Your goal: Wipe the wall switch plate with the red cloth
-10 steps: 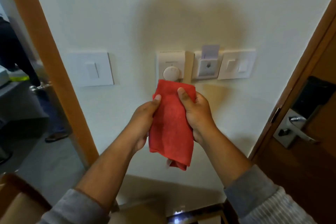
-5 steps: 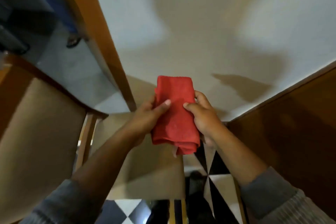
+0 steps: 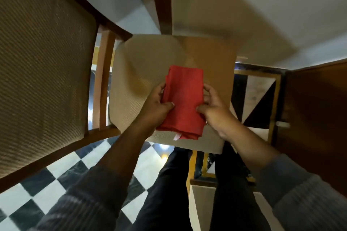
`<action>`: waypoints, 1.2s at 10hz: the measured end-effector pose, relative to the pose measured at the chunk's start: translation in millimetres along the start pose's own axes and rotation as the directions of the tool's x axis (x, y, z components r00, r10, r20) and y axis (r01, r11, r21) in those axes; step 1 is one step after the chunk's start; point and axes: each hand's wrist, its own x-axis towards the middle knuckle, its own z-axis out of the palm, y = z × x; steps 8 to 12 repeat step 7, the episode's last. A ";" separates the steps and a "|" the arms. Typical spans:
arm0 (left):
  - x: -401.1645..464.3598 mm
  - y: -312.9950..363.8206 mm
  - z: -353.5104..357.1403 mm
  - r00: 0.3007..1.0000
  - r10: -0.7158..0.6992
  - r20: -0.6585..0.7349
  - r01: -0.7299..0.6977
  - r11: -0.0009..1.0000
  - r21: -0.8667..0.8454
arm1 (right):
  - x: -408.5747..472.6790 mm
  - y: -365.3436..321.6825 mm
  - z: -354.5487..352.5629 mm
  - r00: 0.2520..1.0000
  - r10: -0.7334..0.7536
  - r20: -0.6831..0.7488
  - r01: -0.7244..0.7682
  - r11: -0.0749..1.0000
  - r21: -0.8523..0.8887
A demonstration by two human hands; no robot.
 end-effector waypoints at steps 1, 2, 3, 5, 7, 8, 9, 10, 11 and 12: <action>23.5 -30.7 -10.5 0.999 -0.032 -0.039 0.033 0.999 0.007 | 32.6 19.8 10.6 0.999 -0.014 0.043 0.014 1.000 0.006; 40.7 -50.9 -13.5 0.994 -0.068 -0.090 0.074 0.995 0.067 | 56.1 38.2 21.5 0.999 -0.044 -0.013 0.043 0.995 -0.087; 46.3 -64.6 -8.8 0.993 0.033 -0.113 0.010 0.933 0.360 | 66.2 57.8 30.2 0.991 -0.069 -0.111 0.042 0.973 -0.228; 46.3 -66.3 -6.1 0.991 0.104 -0.083 -0.042 0.836 0.547 | 66.7 66.3 27.6 0.989 -0.119 -0.083 0.069 0.889 -0.452; 29.0 -55.7 -2.6 0.975 0.132 -0.178 0.060 0.614 0.787 | 54.2 45.1 -2.3 0.976 -0.209 -0.063 0.131 0.792 -0.597; 29.0 -55.7 -2.6 0.975 0.132 -0.178 0.060 0.614 0.787 | 54.2 45.1 -2.3 0.976 -0.209 -0.063 0.131 0.792 -0.597; 29.0 -55.7 -2.6 0.975 0.132 -0.178 0.060 0.614 0.787 | 54.2 45.1 -2.3 0.976 -0.209 -0.063 0.131 0.792 -0.597; 29.0 -55.7 -2.6 0.975 0.132 -0.178 0.060 0.614 0.787 | 54.2 45.1 -2.3 0.976 -0.209 -0.063 0.131 0.792 -0.597; 29.0 -55.7 -2.6 0.975 0.132 -0.178 0.060 0.614 0.787 | 54.2 45.1 -2.3 0.976 -0.209 -0.063 0.131 0.792 -0.597; 29.0 -55.7 -2.6 0.975 0.132 -0.178 0.060 0.614 0.787 | 54.2 45.1 -2.3 0.976 -0.209 -0.063 0.131 0.792 -0.597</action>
